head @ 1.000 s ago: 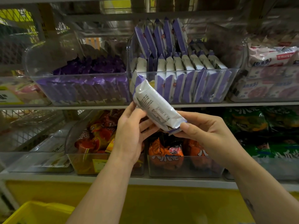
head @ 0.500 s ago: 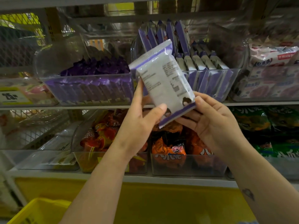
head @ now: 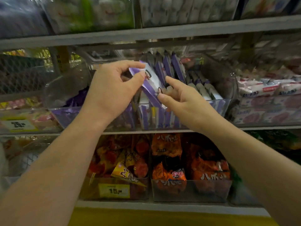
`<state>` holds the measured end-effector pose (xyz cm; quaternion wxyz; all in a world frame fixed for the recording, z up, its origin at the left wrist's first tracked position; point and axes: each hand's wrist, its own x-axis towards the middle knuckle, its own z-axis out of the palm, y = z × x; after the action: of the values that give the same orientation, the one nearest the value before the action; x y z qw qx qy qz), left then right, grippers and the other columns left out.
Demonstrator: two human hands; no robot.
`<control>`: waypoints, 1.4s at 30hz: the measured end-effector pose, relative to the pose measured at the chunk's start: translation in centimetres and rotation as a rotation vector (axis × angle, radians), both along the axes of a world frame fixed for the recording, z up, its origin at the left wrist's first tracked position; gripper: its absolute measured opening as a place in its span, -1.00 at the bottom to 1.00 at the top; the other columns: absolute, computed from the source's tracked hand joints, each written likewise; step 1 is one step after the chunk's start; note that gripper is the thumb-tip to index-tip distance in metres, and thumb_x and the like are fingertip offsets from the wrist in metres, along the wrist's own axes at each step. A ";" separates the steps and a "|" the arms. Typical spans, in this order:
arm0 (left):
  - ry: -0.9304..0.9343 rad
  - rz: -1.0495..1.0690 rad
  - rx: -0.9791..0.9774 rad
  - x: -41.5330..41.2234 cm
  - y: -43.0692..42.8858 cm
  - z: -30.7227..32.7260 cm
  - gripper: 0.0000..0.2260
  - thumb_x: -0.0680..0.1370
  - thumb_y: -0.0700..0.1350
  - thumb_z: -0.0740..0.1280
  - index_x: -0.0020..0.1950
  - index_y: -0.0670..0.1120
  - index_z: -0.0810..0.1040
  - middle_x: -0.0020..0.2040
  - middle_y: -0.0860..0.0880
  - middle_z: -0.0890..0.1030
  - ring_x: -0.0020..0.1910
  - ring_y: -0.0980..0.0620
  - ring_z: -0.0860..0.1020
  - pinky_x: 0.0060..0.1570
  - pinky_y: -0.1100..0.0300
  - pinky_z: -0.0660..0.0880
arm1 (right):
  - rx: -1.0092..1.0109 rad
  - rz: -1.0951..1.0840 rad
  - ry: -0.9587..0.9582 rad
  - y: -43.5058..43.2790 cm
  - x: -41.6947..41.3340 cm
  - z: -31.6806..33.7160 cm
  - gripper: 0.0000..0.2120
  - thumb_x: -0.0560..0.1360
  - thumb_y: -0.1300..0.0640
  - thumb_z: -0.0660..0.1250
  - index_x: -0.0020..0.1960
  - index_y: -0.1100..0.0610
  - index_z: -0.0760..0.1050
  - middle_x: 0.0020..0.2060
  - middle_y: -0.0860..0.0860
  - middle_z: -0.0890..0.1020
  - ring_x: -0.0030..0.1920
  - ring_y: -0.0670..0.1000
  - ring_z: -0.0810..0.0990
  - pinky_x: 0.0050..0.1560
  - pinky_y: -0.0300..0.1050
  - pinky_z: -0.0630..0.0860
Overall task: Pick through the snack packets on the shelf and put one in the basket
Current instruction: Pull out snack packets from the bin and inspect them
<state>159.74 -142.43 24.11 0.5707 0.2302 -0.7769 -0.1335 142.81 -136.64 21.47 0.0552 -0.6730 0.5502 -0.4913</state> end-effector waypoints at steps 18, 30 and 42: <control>-0.583 0.137 -0.304 -4.1 -6.7 3.2 -0.82 0.59 -0.10 0.33 0.17 -0.03 0.62 -0.27 0.21 0.54 -0.36 0.42 0.46 -0.29 0.54 0.34 | 0.223 -0.087 0.422 -5.9 -4.4 3.8 -0.80 0.44 -0.20 0.39 -0.11 -0.08 0.61 -0.29 -0.19 0.64 -0.27 -0.29 0.59 -0.33 -0.45 0.46; -0.762 0.151 -0.169 -3.2 -8.0 3.1 -0.33 0.37 0.10 0.52 0.39 0.17 0.29 0.36 0.16 0.44 0.33 0.10 0.40 0.43 0.00 0.26 | 0.434 0.143 0.743 -7.0 -4.9 6.4 -0.79 0.54 0.10 0.36 0.15 -0.06 0.64 -0.19 -0.15 0.68 -0.25 -0.22 0.58 -0.17 -0.36 0.52; -0.944 0.225 -0.453 -3.4 -9.1 1.7 -0.63 0.46 0.33 0.16 0.20 0.27 0.50 0.08 0.29 0.43 0.31 0.18 0.34 0.48 0.08 -0.09 | 0.510 0.240 0.792 -7.9 -5.0 6.7 -0.81 0.51 0.07 0.40 0.12 -0.08 0.62 -0.24 0.08 0.62 -0.33 -0.01 0.47 -0.28 -0.24 0.44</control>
<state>156.37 -151.48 25.78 0.2053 0.2181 -0.9289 0.2178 137.81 -144.54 28.13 0.0613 -0.8319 0.5503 -0.0371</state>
